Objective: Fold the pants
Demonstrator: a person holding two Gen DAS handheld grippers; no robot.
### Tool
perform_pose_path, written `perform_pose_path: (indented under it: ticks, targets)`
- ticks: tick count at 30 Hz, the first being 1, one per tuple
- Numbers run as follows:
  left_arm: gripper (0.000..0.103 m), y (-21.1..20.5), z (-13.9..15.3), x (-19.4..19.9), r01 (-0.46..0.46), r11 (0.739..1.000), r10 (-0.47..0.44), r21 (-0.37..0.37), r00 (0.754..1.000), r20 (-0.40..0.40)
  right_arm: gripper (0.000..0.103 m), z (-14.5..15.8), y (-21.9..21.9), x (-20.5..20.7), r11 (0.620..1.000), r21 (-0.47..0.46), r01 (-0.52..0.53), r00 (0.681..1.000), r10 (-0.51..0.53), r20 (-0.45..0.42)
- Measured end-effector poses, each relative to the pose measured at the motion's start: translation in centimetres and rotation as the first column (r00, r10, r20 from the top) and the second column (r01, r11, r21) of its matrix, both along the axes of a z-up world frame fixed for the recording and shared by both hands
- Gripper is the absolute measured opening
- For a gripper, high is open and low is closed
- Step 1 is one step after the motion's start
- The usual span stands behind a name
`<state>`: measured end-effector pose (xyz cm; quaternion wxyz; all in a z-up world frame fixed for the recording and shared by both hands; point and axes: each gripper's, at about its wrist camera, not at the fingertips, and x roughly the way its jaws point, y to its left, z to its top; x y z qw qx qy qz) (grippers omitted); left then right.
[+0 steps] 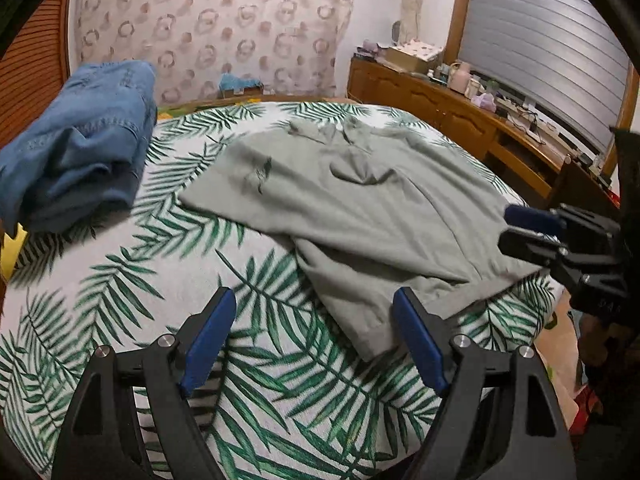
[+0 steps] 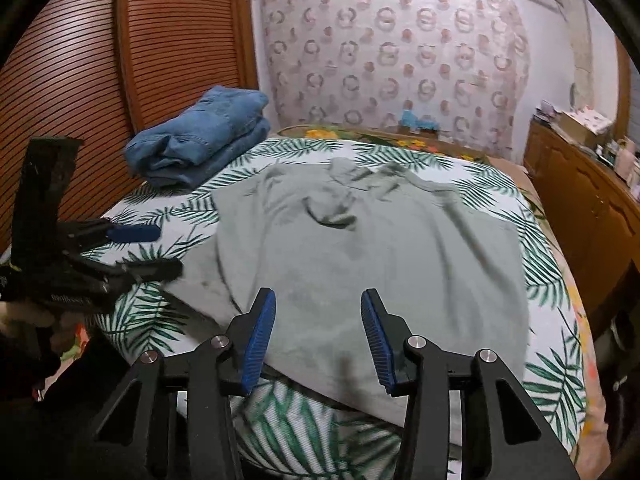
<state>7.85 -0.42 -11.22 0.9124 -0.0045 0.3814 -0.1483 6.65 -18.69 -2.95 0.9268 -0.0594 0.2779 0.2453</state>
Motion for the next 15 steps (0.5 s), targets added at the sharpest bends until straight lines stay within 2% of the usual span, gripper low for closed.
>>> perform_pose_path:
  ticks: [6, 11, 15]
  targets:
    - [0.081, 0.2, -0.7, -0.3, -0.006, 1.000, 0.006, 0.007, 1.000, -0.009, 0.046, 0.3, 0.7, 0.2, 0.999, -0.011, -0.041, 0.999, 0.041, -0.002]
    - [0.081, 0.8, -1.2, -0.6, -0.019, 1.000, 0.019, -0.008, 1.000, -0.018, 0.046, -0.7, 1.2, 0.5, 0.996, -0.034, -0.085, 0.996, 0.084, -0.037]
    - [0.081, 1.0, -1.2, -0.8, -0.018, 1.000, 0.018, -0.010, 1.000, -0.008, 0.038, -2.0, 1.6, 1.4, 0.991, -0.056, -0.119, 0.989, 0.114, -0.095]
